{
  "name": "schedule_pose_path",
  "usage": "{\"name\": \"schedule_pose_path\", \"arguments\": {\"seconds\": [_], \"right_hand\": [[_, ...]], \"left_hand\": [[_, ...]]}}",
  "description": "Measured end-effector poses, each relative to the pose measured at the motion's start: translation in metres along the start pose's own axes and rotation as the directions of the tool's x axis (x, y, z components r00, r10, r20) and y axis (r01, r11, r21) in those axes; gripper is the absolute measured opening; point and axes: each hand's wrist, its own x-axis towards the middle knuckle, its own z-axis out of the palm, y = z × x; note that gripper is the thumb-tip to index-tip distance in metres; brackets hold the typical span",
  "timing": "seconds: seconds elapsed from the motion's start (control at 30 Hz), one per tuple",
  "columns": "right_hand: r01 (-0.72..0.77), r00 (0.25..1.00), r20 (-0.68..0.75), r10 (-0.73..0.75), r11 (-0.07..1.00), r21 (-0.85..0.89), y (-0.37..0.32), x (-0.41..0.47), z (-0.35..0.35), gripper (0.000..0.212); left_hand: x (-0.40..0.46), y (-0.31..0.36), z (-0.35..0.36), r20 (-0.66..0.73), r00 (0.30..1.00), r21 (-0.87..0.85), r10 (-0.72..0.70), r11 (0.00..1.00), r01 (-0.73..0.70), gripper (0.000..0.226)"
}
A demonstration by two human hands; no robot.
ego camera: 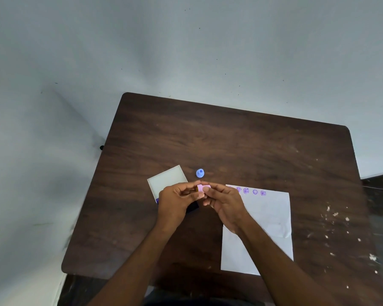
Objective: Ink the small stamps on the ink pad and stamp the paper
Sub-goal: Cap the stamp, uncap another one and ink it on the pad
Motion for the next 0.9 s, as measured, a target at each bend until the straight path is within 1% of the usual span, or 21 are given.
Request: {"name": "schedule_pose_path", "arguments": {"seconds": [0.1,0.13,0.2,0.3,0.4,0.5,0.6,0.7,0.73,0.83,0.9], "right_hand": [[0.012,1.000,-0.010,-0.012,0.999,-0.035,0.000,0.000,0.002,0.024],[0.022,1.000,-0.002,-0.022,0.999,-0.038,0.000,0.000,0.002,0.024],[0.049,0.999,0.025,-0.048,0.998,-0.042,0.001,0.000,0.004,0.026],[0.058,0.997,0.043,-0.056,0.998,-0.036,0.003,0.000,0.007,0.024],[0.006,0.999,0.045,-0.008,1.000,0.027,0.004,0.000,0.011,0.023],[-0.049,0.995,0.097,0.035,0.989,0.140,0.006,-0.002,0.017,0.025],[-0.148,0.984,0.138,0.114,0.950,0.276,0.007,-0.004,0.024,0.025],[-0.234,0.970,0.164,0.180,0.878,0.419,0.008,-0.007,0.029,0.028],[-0.249,0.967,0.168,0.193,0.859,0.447,0.008,-0.007,0.031,0.029],[-0.277,0.960,0.175,0.218,0.827,0.490,0.010,-0.011,0.039,0.028],[-0.291,0.956,0.186,0.227,0.819,0.494,0.011,-0.014,0.045,0.030]], "left_hand": [[-0.001,-0.001,-0.001,-0.018,1.000,0.009,-0.017,1.000,0.017,0.027],[-0.001,-0.001,-0.002,-0.016,1.000,-0.004,-0.017,1.000,0.017,0.026],[-0.003,-0.001,-0.003,-0.012,1.000,-0.054,-0.016,0.998,0.015,0.023],[-0.005,-0.002,-0.006,-0.012,0.999,-0.127,-0.034,0.991,0.033,0.031],[-0.007,-0.005,-0.012,-0.032,0.999,-0.214,-0.032,0.976,0.024,0.031],[-0.012,-0.011,-0.022,-0.058,0.998,-0.315,-0.031,0.949,0.011,0.032],[-0.018,-0.022,-0.035,-0.133,0.990,-0.305,-0.054,0.952,0.011,0.034],[-0.022,-0.035,-0.045,-0.214,0.977,-0.171,-0.022,0.985,-0.015,0.036],[-0.023,-0.040,-0.048,-0.224,0.974,-0.147,-0.034,0.989,0.000,0.036],[-0.028,-0.056,-0.057,-0.246,0.964,-0.174,-0.102,0.983,0.059,0.036],[-0.032,-0.066,-0.063,-0.256,0.959,-0.137,-0.121,0.987,0.088,0.036]]}}
